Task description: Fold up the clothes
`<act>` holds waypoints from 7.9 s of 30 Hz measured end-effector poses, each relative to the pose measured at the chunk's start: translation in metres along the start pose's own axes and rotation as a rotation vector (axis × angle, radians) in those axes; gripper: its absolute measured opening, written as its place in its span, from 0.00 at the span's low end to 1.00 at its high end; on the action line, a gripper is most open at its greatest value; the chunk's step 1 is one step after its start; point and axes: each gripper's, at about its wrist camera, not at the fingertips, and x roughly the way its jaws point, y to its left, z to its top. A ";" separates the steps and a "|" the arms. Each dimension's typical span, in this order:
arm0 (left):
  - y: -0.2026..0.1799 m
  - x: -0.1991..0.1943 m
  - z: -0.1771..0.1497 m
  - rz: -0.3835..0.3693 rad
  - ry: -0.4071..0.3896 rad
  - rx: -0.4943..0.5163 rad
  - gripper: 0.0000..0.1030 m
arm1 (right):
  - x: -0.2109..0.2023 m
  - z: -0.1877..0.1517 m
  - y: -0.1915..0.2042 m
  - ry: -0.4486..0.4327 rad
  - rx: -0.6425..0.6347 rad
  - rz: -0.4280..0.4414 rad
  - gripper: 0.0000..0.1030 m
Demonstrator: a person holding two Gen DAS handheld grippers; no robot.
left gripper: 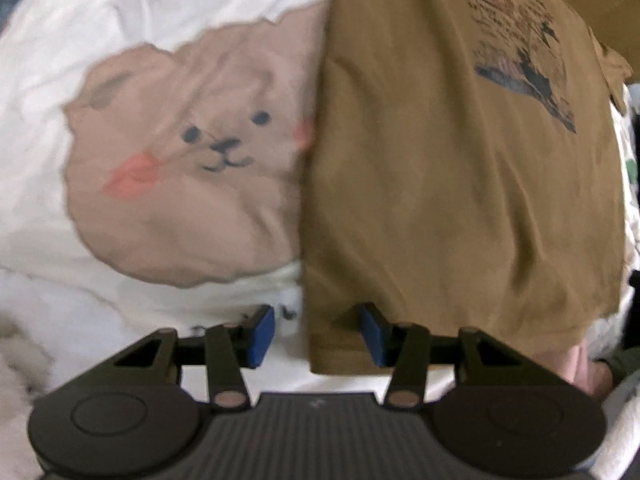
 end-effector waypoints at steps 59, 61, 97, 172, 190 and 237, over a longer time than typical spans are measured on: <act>0.005 -0.065 -0.025 0.104 -0.091 0.037 0.57 | -0.023 -0.029 0.007 0.002 -0.099 -0.016 0.32; 0.004 -0.058 -0.024 0.110 -0.096 0.045 0.56 | -0.021 -0.026 0.010 -0.016 -0.097 -0.010 0.42; -0.004 -0.058 -0.018 0.307 -0.119 0.106 0.42 | 0.019 -0.026 0.031 0.095 -0.196 -0.065 0.27; -0.375 -0.081 0.274 0.076 -0.537 0.617 0.75 | -0.063 0.156 -0.083 -0.374 -0.134 -0.130 0.70; -0.512 0.040 0.380 -0.078 -0.428 0.750 0.36 | 0.023 0.195 -0.123 -0.470 -0.019 -0.175 0.53; -0.657 0.169 0.418 -0.096 -0.496 1.101 0.36 | 0.061 0.205 -0.147 -0.329 -0.145 -0.150 0.07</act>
